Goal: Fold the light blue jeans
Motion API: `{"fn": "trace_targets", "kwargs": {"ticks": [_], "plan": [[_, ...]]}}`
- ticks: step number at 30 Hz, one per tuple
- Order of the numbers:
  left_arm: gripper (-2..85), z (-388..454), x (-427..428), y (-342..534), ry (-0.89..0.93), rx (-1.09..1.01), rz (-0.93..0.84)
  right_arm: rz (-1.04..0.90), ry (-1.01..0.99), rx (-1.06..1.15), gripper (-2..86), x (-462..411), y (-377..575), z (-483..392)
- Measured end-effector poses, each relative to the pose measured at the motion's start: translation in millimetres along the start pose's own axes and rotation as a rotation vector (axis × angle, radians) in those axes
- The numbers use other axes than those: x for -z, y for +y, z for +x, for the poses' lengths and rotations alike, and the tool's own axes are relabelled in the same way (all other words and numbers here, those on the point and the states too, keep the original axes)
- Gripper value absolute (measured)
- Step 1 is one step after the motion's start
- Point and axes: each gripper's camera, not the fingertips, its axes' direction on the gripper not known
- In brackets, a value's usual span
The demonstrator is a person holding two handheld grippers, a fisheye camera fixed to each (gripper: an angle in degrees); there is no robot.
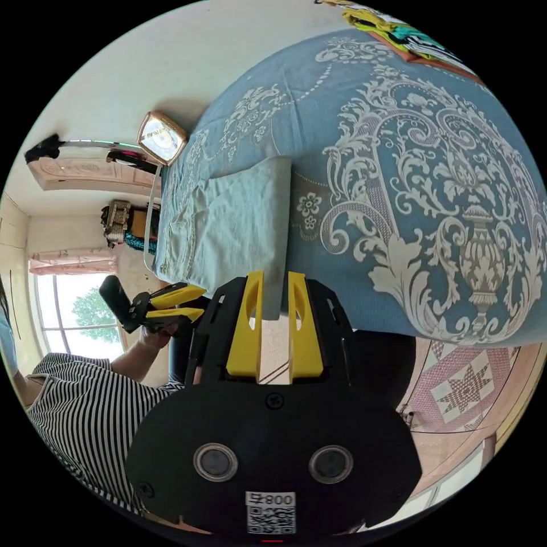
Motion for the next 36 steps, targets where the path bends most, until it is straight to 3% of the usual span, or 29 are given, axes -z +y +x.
{"fn": "trace_targets", "kwargs": {"ticks": [13,21,25,31,36], "plan": [[11.0,109.8,-43.7,-55.0,-0.173,-0.119,-0.084,-0.113,-0.164,-0.013,3.9,-26.4,-2.0,86.1],[8.5,174.8,-62.8,-66.4,-0.471,-0.169,-0.118,-0.095,-0.313,0.054,2.2,-18.8,1.4,101.0],[5.8,178.1,-50.2,-62.9,-0.434,-0.133,-0.073,-0.092,-0.313,0.079,2.0,-12.6,-0.4,111.2],[4.4,171.6,-26.8,-56.3,-0.329,-0.091,-0.015,0.13,-0.403,-0.039,4.0,20.6,-20.0,166.1],[4.6,174.6,-25.7,-48.8,-0.338,-0.106,-0.017,0.109,-0.433,-0.078,8.5,7.4,-61.4,177.4]]}}
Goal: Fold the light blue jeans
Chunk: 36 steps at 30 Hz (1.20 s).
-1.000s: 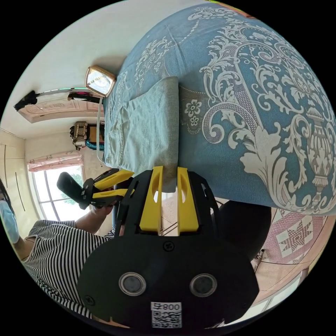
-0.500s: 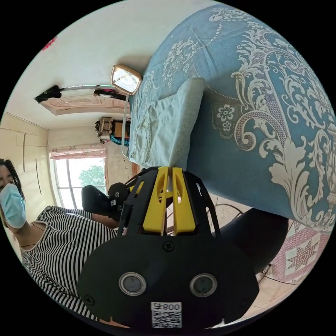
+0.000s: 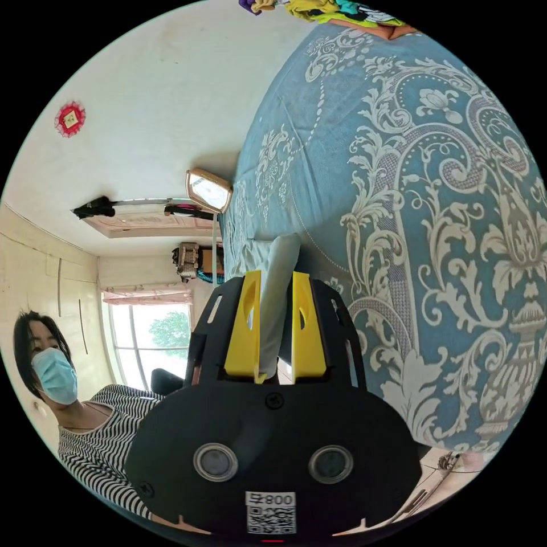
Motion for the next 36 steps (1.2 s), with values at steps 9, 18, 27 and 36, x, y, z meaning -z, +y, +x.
{"fn": "trace_targets", "kwargs": {"ticks": [9,18,27,36], "plan": [[3.5,-6.5,-5.5,15.9,-0.02,-0.049,-0.017,-0.055,-0.021,-0.073,7.3,-23.3,-31.5,4.2],[1.3,-11.1,-3.4,47.1,0.014,-0.131,-0.028,-0.053,-0.053,-0.027,3.2,6.9,0.3,-31.4],[1.0,-21.4,-3.4,95.3,0.181,-0.186,0.103,0.105,0.0,-0.043,2.8,77.4,58.8,-89.3],[1.0,-155.2,32.0,237.5,0.334,0.112,0.354,0.122,-0.113,0.114,2.9,32.3,57.9,-235.3]]}}
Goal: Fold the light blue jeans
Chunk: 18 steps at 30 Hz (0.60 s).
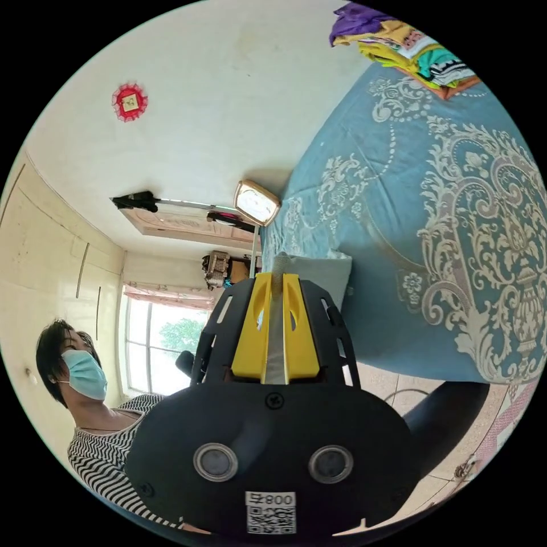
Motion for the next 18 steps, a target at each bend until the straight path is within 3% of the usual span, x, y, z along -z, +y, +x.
{"fn": "trace_targets", "kwargs": {"ticks": [9,18], "plan": [[1.1,-136.6,119.0,148.9,-0.065,0.264,0.265,-0.197,-0.047,0.196,2.8,-165.1,-42.3,-160.4],[1.2,-267.2,153.3,294.1,-0.103,0.547,0.337,-0.388,0.095,0.193,2.7,-343.9,-75.6,-246.7]]}}
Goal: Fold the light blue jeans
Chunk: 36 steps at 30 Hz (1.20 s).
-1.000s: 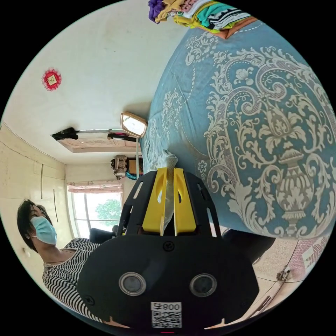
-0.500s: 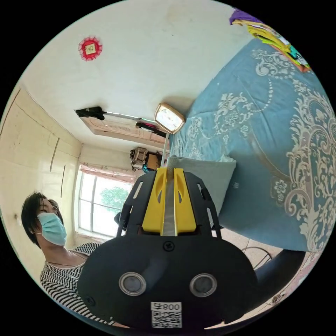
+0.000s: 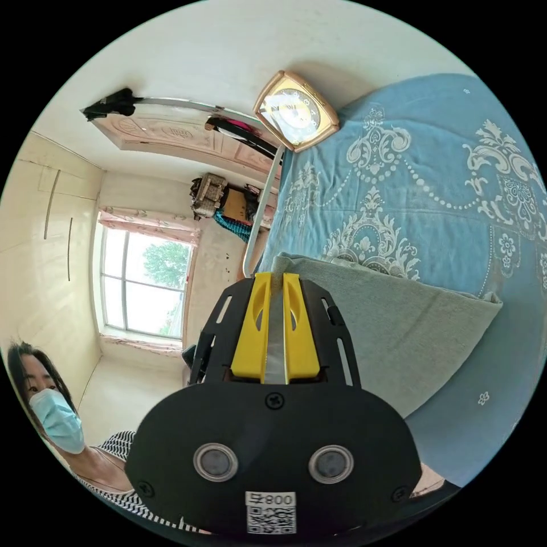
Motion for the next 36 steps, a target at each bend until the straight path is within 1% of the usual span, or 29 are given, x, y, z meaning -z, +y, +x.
{"fn": "trace_targets", "kwargs": {"ticks": [5,9,16,20,23,25,28,30,32,33,36], "plan": [[1.3,-80.7,4.4,34.1,0.007,0.138,0.014,-0.094,0.084,-0.033,2.7,-64.1,-40.8,-33.4],[1.4,-133.6,5.6,57.8,0.02,0.207,0.019,-0.139,0.128,-0.041,2.6,-93.7,-64.5,-57.6],[1.9,-187.9,17.2,79.4,-0.002,0.24,0.054,-0.169,0.153,-0.017,2.7,-127.1,-104.3,-116.8],[3.3,-222.2,14.3,97.4,0.008,0.297,0.054,-0.194,0.201,-0.012,3.1,-150.1,-122.6,-145.4],[5.1,-243.3,12.5,117.2,0.049,0.374,0.076,-0.226,0.211,-0.025,3.1,-167.6,-132.9,-157.6],[5.8,-249.9,14.0,129.1,0.053,0.401,0.091,-0.24,0.201,-0.036,2.0,-175.1,-138.4,-164.2],[5.5,-252.1,20.7,145.9,0.029,0.425,0.1,-0.267,0.134,-0.015,0.7,-182.3,-146.1,-181.0],[3.4,-244.7,31.4,157.9,-0.033,0.43,0.133,-0.259,0.139,0.019,0.4,-181.6,-147.8,-196.9],[1.8,-230.5,43.5,164.4,-0.118,0.411,0.191,-0.254,0.126,0.107,0.2,-174.4,-144.5,-223.2],[1.3,-217.8,49.5,165.8,-0.161,0.373,0.225,-0.251,0.14,0.13,0.2,-172.0,-142.3,-230.0],[0.6,-188.7,46.5,157.7,-0.207,0.25,0.247,-0.25,0.296,0.237,0.1,-169.0,-130.2,-256.6]]}}
